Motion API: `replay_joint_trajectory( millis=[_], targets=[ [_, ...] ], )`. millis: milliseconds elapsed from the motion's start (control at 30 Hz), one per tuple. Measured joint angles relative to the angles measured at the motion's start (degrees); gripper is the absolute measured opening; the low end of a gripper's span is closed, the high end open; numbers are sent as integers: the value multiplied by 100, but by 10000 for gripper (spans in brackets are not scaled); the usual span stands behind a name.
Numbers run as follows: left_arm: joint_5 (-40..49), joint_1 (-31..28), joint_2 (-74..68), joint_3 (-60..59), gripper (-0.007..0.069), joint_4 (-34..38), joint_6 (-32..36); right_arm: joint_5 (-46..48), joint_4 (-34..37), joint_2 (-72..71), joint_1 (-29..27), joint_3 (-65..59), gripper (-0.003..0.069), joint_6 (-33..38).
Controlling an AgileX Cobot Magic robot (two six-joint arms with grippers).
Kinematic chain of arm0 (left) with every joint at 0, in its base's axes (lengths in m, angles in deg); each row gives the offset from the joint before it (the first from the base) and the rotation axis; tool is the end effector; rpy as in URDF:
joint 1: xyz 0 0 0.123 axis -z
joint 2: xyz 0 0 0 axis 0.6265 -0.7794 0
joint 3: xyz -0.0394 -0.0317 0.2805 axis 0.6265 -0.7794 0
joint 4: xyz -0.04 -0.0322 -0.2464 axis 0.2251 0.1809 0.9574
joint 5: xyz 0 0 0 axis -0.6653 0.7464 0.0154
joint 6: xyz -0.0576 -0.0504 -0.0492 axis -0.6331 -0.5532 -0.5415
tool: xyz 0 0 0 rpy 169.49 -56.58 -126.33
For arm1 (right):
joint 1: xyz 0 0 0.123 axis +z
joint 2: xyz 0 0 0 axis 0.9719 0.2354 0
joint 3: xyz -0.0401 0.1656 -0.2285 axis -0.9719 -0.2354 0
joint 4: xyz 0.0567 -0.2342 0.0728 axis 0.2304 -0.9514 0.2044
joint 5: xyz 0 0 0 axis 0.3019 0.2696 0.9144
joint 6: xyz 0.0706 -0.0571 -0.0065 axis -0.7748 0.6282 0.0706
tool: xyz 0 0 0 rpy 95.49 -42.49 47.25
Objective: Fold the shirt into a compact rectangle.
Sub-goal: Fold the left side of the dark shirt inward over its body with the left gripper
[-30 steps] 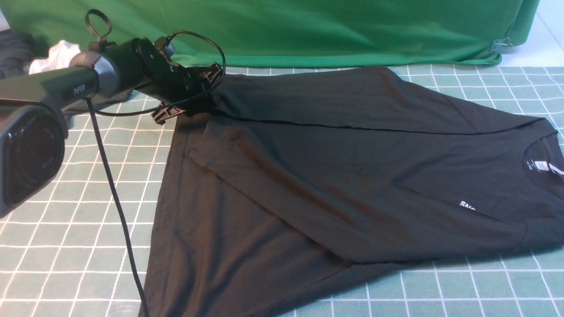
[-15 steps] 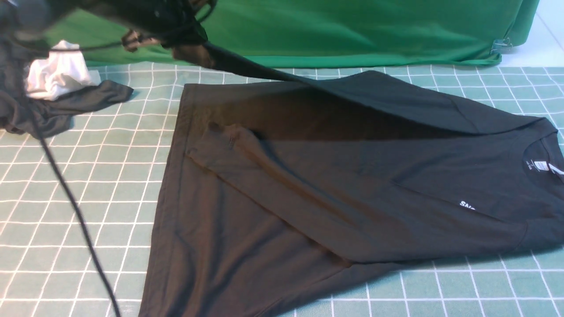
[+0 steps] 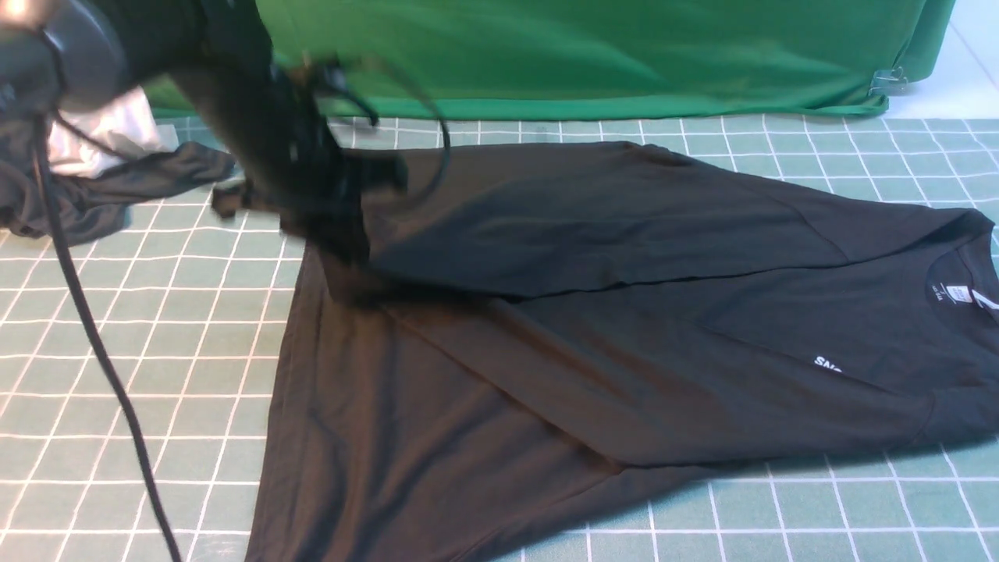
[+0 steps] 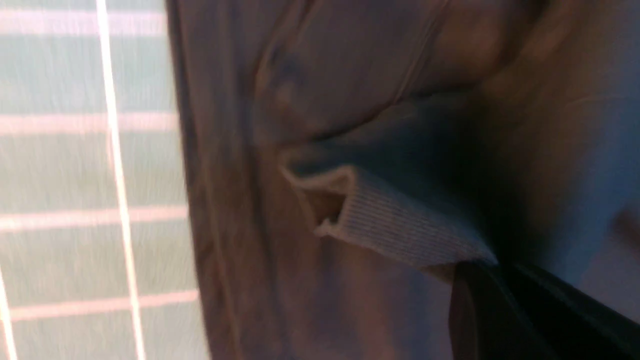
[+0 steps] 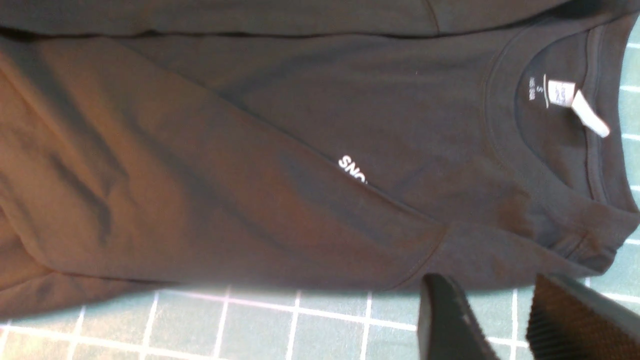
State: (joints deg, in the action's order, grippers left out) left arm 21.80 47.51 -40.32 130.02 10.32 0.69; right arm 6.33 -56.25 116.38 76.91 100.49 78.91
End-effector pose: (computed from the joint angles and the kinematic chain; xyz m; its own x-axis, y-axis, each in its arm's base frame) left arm 0.3989 -0.0801 0.2296 -0.9872 -0.0450 -0.1527 -0.0079 0.9718 -0.2355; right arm 0.1801 0.0164 0.3122 -0.7576 -0.0733 -0.6486 -0.1642 0.9831 0.0807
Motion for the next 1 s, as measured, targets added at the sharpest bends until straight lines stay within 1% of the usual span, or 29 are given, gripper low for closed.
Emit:
replay_joint_trajectory(
  millis=[33, 100, 367, 467, 567, 633, 700, 733, 767, 833, 867, 900, 933, 967, 1000],
  targets=[
    [-142, 8, 0, -273, 14, -69, -6, 15, 0, 0, 0, 0, 237, 0],
    [-283, 8, 0, -421, 14, -130, -6, 22, 0, 0, 0, 0, 237, 0],
    [-358, 8, 114, -452, 15, -244, -14, 11, 0, 0, 0, 0, 237, 0],
    [-209, 8, 341, -414, 18, -263, -19, -26, 0, 0, 0, 0, 237, 0],
    [421, 21, 614, -414, 42, -263, -93, -26, 0, 0, 0, 0, 237, 0],
    [593, 34, 666, -414, 62, -267, -114, -26, 0, 0, 0, 0, 237, 0],
    [710, 36, 690, -468, 112, -283, -182, -21, 0, 0, 0, 0, 237, 0],
    [710, 36, 690, -478, 123, -290, -192, -21, 0, 0, 0, 0, 237, 0],
    [720, 36, 672, -557, 171, -302, -204, -9, 0, 0, 0, 0, 237, 5],
    [740, 36, 633, -643, 239, -308, -216, -4, 0, 0, 0, 0, 237, 5],
    [739, 36, 625, -658, 261, -308, -216, -4, 0, 0, 0, 0, 237, 5],
    [747, 36, 624, -680, 303, -308, -216, -4, 0, 0, 0, 0, 237, 5],
    [747, 36, 624, -678, 310, -308, -216, -4, 0, 0, 0, 0, 237, 5],
    [747, 36, 663, -691, 372, -322, -223, -4, 0, 0, 0, 0, 237, 5],
    [747, 36, 686, -691, 388, -322, -223, -4, 0, 0, 0, 0, 237, 5]
  ],
)
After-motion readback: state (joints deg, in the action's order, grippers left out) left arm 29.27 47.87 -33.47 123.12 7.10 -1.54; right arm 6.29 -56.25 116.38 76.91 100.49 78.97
